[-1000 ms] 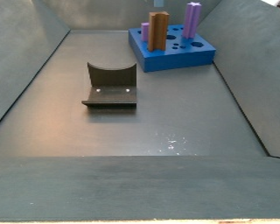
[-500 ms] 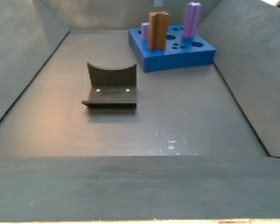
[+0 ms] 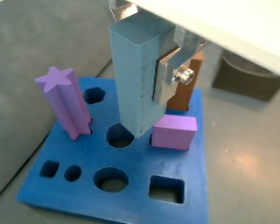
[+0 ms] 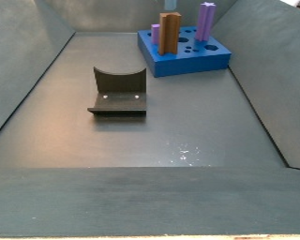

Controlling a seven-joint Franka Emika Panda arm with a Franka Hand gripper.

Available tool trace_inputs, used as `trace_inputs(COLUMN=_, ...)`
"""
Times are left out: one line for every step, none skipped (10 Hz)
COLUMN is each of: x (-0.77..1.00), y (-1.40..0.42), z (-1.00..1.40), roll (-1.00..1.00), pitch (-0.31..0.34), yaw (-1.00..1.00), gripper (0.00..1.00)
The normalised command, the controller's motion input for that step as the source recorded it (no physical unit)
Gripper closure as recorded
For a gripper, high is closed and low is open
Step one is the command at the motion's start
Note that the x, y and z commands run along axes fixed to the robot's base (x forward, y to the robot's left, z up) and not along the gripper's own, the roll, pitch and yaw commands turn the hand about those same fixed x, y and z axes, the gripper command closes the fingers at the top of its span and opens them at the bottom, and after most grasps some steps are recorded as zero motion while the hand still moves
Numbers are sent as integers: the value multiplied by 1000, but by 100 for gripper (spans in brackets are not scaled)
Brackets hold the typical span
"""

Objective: Pick up the rectangle object. Move to above the board. Insert the rectangle object.
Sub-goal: Insert the rectangle object.

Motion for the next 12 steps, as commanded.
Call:
trace_inputs(x=0, y=0, z=-169, roll=-11, pitch=-89, yaw=-1000, gripper=100)
trace_inputs(x=226, y=6, z=3, roll=23, pitch=69, yaw=-234, gripper=100)
trace_inputs(x=380, y=-417, z=-197, roll=-51, pitch=-83, yaw=0, gripper=100)
trace_inputs(x=623, y=-480, z=-200, roll=-169, pitch=-80, yaw=-89, gripper=100)
trace_inputs(x=820, y=-397, z=-240, roll=-209, pitch=0, yaw=-43, gripper=100)
trace_inputs(x=994, y=-283, z=-277, roll=-263, pitch=0, yaw=0, gripper=100)
trace_inputs(x=1000, y=-177, z=-314, roll=-306, pitch=0, yaw=-49, gripper=100)
trace_inputs(x=1000, y=0, z=-211, roll=-514, pitch=0, yaw=-86, gripper=100)
trace_inputs(x=1000, y=0, z=-246, roll=-497, pitch=0, yaw=-143, gripper=100)
trace_inputs(x=657, y=0, z=-126, roll=0, pitch=31, yaw=-266, gripper=100)
trace_inputs(x=291, y=0, z=-114, roll=-83, pitch=-51, yaw=-800, gripper=100)
trace_inputs(x=0, y=0, z=-260, roll=0, pitch=-69, yaw=-1000, gripper=100)
